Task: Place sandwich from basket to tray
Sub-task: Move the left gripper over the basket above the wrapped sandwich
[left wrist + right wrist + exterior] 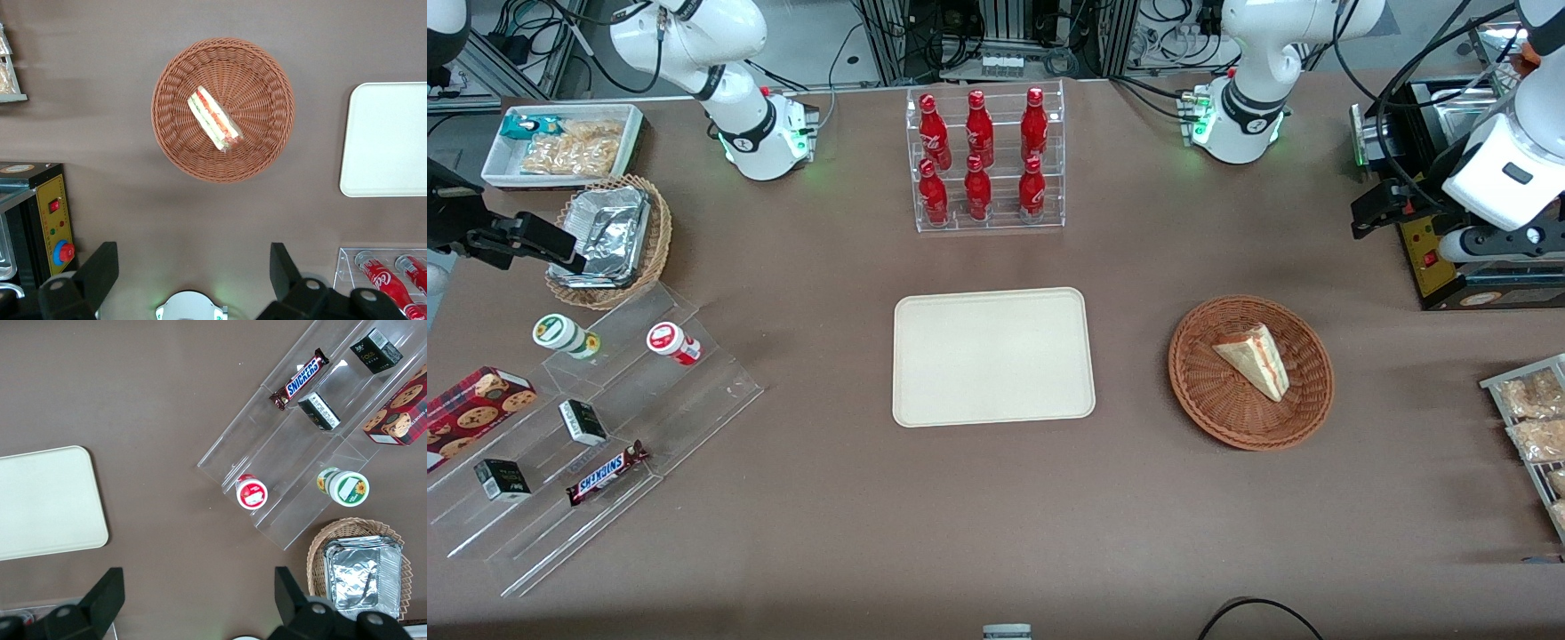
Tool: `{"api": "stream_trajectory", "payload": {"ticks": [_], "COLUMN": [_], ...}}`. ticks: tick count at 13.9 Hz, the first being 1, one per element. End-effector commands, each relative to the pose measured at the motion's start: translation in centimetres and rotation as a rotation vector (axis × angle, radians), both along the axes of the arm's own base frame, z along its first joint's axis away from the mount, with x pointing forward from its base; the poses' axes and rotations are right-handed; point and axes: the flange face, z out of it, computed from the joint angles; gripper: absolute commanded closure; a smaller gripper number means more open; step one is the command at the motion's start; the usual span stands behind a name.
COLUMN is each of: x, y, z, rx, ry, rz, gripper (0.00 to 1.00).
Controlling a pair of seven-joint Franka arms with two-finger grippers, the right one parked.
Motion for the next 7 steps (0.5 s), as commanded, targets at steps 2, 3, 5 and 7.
{"api": "stream_trajectory", "payload": {"ticks": [2, 3, 5, 7], "x": [-0.1, 0.1, 1.2, 1.6], "y": [0.1, 0.2, 0.2, 0.1], "z": [-0.9, -2.3, -5.4, -8.8], "rx": [-0.016, -0.013, -0.003, -0.001], "ry": [0.026, 0.046, 0.102, 0.106], "rz": [-0.053, -0.059, -0.060, -0.062], "gripper": [0.00, 0.00, 0.00, 0.00]}}
